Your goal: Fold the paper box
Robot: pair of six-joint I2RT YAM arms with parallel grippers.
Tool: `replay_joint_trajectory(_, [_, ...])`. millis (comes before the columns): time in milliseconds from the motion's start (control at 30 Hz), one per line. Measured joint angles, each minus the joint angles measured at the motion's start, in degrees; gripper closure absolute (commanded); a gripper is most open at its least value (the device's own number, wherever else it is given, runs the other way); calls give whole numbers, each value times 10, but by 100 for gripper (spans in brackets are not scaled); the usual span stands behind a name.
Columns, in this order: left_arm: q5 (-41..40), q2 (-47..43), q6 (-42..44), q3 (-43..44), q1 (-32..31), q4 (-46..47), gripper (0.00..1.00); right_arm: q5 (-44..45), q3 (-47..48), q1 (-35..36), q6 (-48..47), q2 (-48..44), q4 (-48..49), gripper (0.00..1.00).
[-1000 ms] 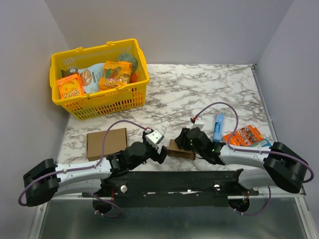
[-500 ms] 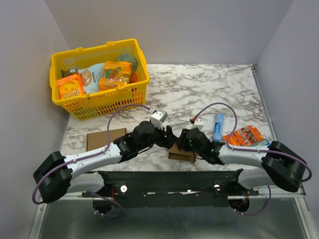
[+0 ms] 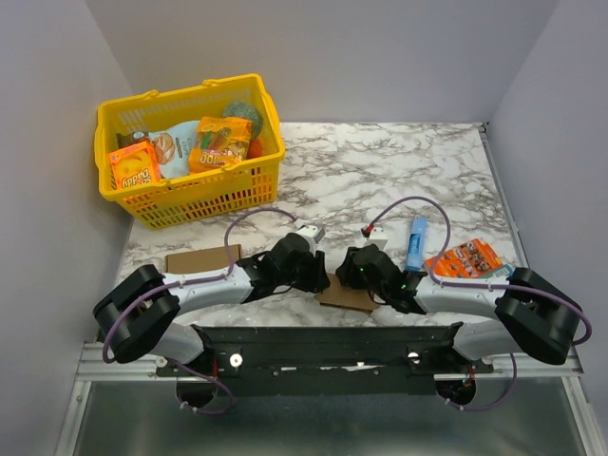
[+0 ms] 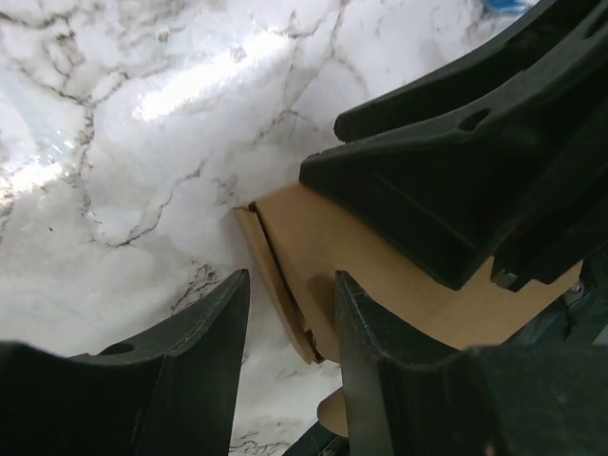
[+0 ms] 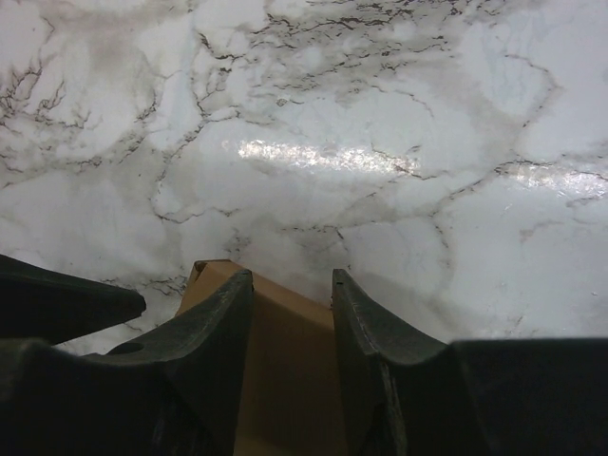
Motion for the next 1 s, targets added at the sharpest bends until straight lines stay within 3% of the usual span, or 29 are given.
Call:
replay_joint_trajectory(533, [19, 57, 37, -11, -13, 35, 57, 0, 0, 0, -7, -33, -35, 49])
replay_joint_trajectory(667, [15, 61, 41, -5, -16, 34, 57, 0, 6, 0, -27, -108, -96, 47])
replay_joint_trajectory(767, [14, 61, 41, -4, -17, 34, 57, 0, 24, 0, -30, -146, -159, 40])
replay_joint_trajectory(1000, [14, 69, 41, 2, -17, 34, 58, -6, 10, 0, 10, -198, -293, 43])
